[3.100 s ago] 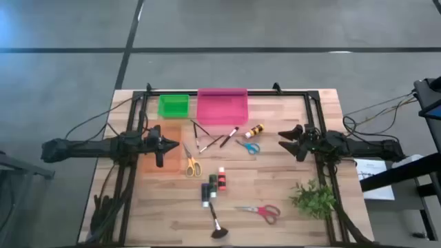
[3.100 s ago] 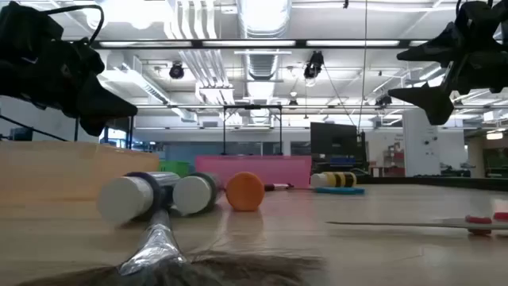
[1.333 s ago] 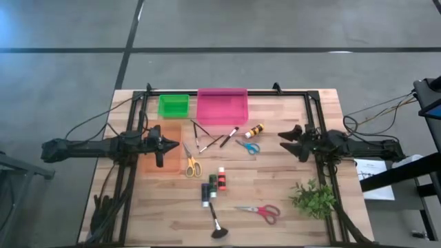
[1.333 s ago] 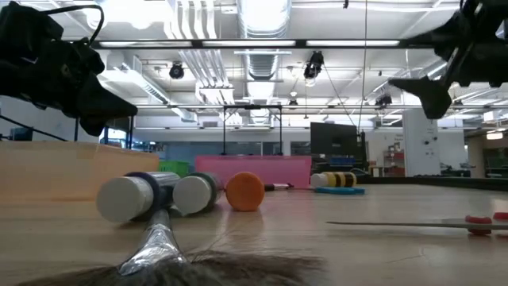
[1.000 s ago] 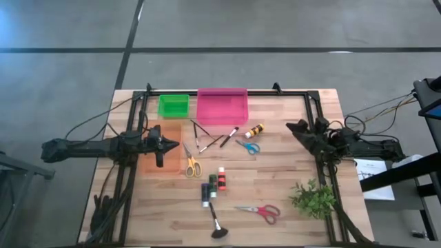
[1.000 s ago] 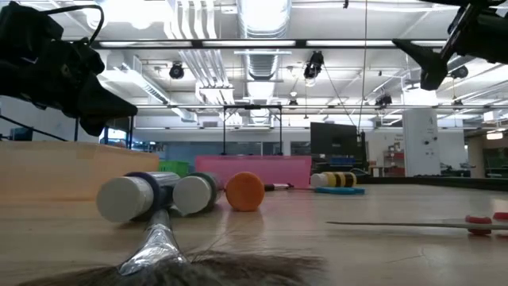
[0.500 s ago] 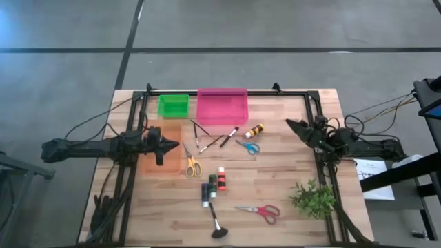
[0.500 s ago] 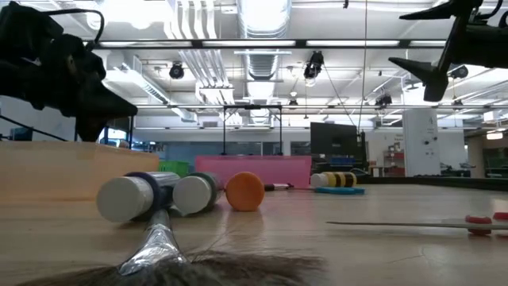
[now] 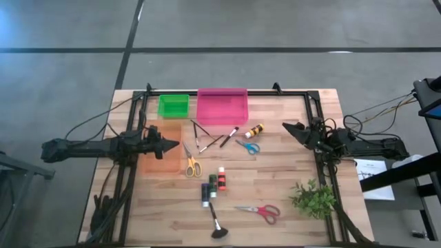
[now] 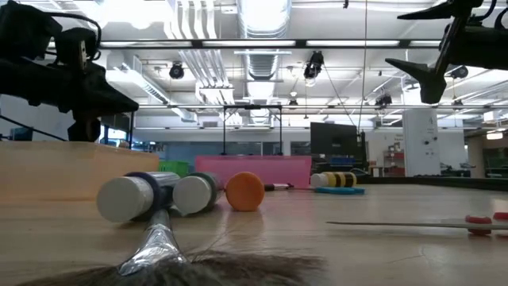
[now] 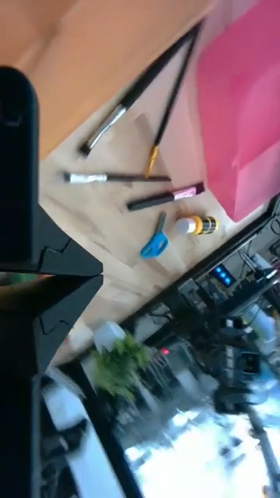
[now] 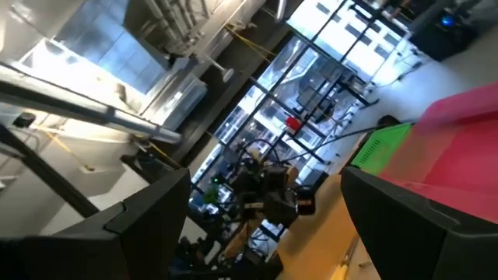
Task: Pick & Place Paint Supplies
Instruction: Put the yellow paint bottle into the green bin
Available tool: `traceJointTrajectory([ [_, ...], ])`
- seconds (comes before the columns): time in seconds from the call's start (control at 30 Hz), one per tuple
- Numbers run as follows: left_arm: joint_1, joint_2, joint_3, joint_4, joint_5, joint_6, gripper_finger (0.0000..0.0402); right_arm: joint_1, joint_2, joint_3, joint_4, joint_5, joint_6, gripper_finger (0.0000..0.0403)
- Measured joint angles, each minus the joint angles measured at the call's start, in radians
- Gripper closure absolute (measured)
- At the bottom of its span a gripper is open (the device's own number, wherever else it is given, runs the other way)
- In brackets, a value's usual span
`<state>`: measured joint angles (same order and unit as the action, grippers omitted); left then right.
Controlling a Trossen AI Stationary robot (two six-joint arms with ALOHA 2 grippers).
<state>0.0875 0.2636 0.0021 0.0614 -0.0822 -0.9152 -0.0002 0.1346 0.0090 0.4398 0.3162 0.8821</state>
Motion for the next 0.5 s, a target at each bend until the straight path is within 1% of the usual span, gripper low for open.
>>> traceJointTrajectory([
  [0.1, 0.000, 0.000, 0.000, 0.061, 0.000, -0.155, 0.0386, 0.000, 0.007, 0.000, 0.031, -0.003, 0.004, 0.0076],
  [0.17, 0.000, 0.000, 0.000, 0.094, 0.000, -0.206, 0.0386, 0.000, 0.007, 0.000, 0.039, -0.002, 0.001, 0.0076],
  [0.3, 0.000, 0.000, 0.000, 0.126, -0.004, -0.217, 0.0386, 0.000, 0.006, 0.000, 0.038, -0.002, 0.005, 0.0076],
  [0.5, 0.001, 0.000, 0.000, 0.126, -0.004, -0.224, 0.0386, 0.000, 0.027, 0.000, 0.037, -0.002, 0.008, 0.0076],
])
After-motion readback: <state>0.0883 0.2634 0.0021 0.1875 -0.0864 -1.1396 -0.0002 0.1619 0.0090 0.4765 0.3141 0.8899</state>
